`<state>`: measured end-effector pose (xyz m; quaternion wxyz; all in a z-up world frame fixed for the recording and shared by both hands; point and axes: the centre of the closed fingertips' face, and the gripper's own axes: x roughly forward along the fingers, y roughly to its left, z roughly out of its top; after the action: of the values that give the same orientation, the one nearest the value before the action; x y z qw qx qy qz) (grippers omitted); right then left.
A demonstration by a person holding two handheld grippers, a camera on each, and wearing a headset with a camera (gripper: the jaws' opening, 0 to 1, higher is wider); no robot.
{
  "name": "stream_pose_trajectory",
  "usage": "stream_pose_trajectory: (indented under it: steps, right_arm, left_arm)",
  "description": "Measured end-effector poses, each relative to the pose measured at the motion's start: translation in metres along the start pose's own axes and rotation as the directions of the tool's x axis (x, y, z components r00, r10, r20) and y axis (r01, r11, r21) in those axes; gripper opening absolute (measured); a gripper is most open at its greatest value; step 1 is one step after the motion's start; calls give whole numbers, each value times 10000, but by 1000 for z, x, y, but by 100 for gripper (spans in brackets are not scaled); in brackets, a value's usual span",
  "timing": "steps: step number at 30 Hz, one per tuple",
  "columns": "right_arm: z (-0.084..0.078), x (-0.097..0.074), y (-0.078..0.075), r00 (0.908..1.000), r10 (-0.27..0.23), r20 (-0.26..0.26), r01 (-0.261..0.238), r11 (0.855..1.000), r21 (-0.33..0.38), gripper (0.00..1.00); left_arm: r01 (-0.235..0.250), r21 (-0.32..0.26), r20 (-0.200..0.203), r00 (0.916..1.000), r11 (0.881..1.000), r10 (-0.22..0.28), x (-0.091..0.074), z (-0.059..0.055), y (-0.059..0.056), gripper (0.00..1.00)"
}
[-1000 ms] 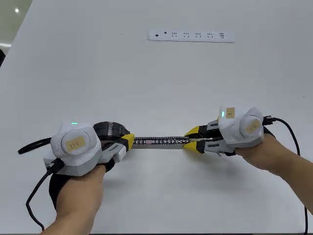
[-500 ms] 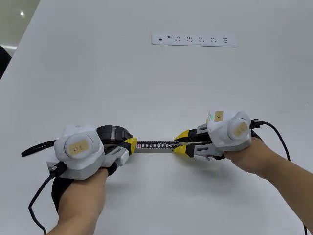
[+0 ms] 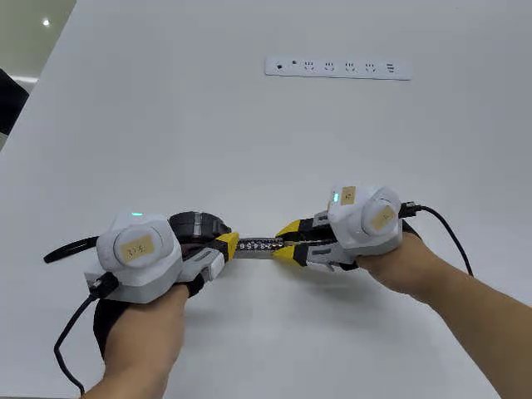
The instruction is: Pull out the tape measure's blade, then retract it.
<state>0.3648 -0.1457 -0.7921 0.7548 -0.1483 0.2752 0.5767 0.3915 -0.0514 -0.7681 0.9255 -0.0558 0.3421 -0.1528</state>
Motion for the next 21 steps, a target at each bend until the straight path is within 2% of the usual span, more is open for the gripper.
stream_pose_trajectory:
  steps: [5, 10, 15, 18, 21]
  right_arm:
    - [7, 9, 3, 10000, 55, 81, -55, 10000, -1, 11]
    - [6, 8, 2, 9998, 93, 161, -97, 9997, 214, 11]
    - [7, 10, 4, 9998, 179, 129, -182, 9996, 227, 11]
    - [11, 15, 5, 9999, 158, 43, -158, 9999, 0, 11]
    - [11, 16, 5, 9998, 148, 162, -150, 9998, 94, 11]
  left_arm:
    - [39, -76, 14, 10000, 10000, -39, 0, 0, 0, 60]
    - [77, -122, 31, 10000, 9999, -77, 0, 0, 0, 60]
    - [49, 23, -60, 10000, 10000, -49, 0, 0, 0, 59]
    - [49, -8, 8, 10000, 10000, -49, 0, 0, 1, 59]
    - [77, -65, 14, 10000, 9999, -77, 0, 0, 1, 59]
